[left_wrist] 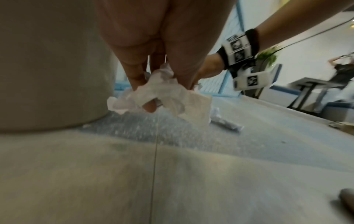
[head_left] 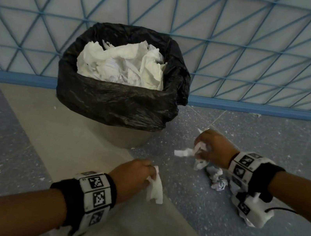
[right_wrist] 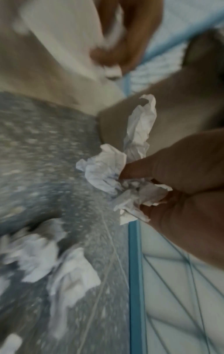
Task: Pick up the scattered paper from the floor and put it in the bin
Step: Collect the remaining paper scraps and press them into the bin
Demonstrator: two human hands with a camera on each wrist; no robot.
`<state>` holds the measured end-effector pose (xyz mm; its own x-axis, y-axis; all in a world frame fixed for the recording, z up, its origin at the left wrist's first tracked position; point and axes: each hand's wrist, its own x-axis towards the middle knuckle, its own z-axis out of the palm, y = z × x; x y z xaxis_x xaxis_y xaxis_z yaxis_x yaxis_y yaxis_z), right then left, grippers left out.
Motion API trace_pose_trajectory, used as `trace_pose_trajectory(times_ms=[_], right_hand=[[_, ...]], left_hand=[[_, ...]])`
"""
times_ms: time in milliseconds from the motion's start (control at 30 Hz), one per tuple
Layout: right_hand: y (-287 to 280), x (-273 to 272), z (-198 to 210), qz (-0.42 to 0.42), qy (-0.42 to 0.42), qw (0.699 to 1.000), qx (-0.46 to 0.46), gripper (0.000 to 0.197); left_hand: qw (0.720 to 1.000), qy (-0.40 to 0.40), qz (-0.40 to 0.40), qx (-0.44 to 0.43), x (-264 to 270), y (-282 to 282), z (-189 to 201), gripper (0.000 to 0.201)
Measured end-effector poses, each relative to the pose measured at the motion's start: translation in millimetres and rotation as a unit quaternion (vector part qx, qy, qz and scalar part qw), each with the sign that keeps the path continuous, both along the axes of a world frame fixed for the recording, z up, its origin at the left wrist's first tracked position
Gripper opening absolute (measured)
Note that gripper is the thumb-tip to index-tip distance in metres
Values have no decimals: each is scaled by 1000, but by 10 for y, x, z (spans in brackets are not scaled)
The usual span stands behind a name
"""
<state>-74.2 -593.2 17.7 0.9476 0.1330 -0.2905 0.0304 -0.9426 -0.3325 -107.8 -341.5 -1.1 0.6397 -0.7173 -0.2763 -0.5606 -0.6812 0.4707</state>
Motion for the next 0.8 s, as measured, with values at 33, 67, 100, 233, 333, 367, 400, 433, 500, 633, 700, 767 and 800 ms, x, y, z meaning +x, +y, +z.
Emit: trace_pose_trajectory(times_ms=[33,67,100,233,333,367,400,433,500,633,700,767,800], right_hand=[[-39,46,138,-27,-25,999,15,35],[-73,89,293,-53,-54,997,33,32],[-107,128,447,-78,-90,992,51,30],[-188,276,1109,-166,-257,948,89,28],[-39,390,1613,-196,-331,914,128,37],[60,434,1742,-189,-351,905,146,42],[189,483,1849,-175,-364,900,163,43],[334,546,1911,-155,-372,899,174,39],[679,710,1939,-104,-374,907,162,35],[1329,994,1749,-69,-290,945,132,48],[1515,1054,1587,-62,-249,962,97,49],[1625,1033,1471,-13,-230,973,14,53],[1654,1015,1434,24,-223,974,-27,53]], left_hand=[[1000,-1,-5,-31,-5,27,154,28],[998,-10,-18,-60,-15,57,307,28],[995,-25,-33,-95,-27,80,481,26],[961,-133,-49,-239,99,168,1253,24],[926,-206,67,-309,433,277,1763,23],[912,-232,111,-319,575,319,1873,24],[901,-254,149,-319,719,358,1950,26],[892,-271,182,-311,874,393,1986,27],[888,-284,239,-272,1136,432,1963,32],[928,-209,287,-112,1460,422,1816,35],[952,-135,273,-37,1465,417,1784,52],[963,-103,250,1,1431,439,1793,65],[964,-102,245,19,1386,453,1813,60]])
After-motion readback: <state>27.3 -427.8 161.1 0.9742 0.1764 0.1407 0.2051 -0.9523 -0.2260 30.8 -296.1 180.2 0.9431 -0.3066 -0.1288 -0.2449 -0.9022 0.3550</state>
